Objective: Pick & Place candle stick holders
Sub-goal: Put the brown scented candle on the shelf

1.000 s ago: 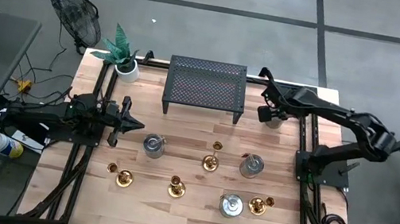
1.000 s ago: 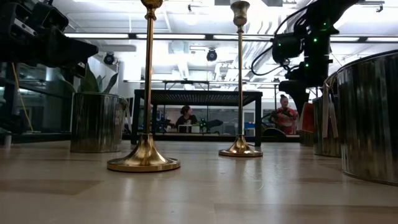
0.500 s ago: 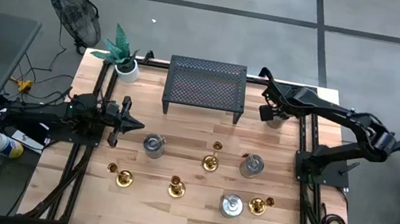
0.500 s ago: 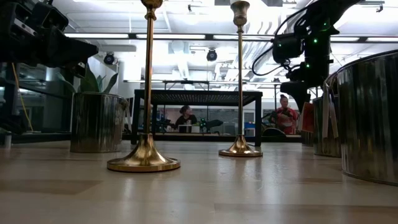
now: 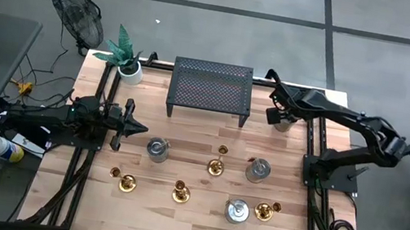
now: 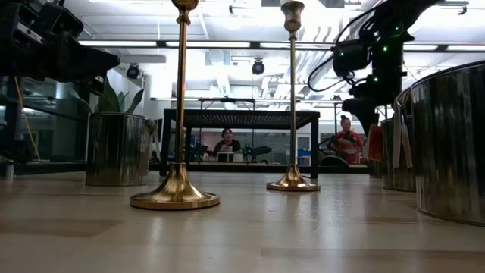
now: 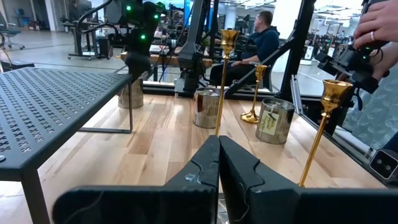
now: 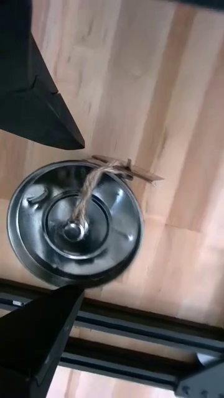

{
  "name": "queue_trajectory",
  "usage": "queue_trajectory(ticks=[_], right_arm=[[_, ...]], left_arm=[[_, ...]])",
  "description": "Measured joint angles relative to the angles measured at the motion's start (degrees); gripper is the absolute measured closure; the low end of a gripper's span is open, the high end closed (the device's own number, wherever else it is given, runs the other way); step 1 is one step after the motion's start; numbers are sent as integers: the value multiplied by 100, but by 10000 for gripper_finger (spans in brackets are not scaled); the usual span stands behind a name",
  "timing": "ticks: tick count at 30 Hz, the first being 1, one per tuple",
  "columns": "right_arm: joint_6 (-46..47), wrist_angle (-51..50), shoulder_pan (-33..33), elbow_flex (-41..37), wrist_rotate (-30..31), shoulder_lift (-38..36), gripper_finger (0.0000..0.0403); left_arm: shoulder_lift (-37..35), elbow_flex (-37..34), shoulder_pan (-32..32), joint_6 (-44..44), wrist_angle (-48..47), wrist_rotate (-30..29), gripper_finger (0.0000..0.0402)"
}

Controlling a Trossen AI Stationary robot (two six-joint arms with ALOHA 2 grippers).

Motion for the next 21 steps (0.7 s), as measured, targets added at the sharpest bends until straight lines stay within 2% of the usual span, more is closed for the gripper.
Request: queue_trajectory(ticks=[5, 9, 21], right_arm=[[-18, 18, 0, 4, 153, -249, 35], [-90, 20, 0, 4, 21, -250, 26], [111, 148, 162, -183, 277, -289, 3]], left_arm=[[0, 0, 0, 0, 1, 0, 401], [2, 0, 0, 0, 1, 0, 401], [1, 0, 0, 0, 1, -1, 401]])
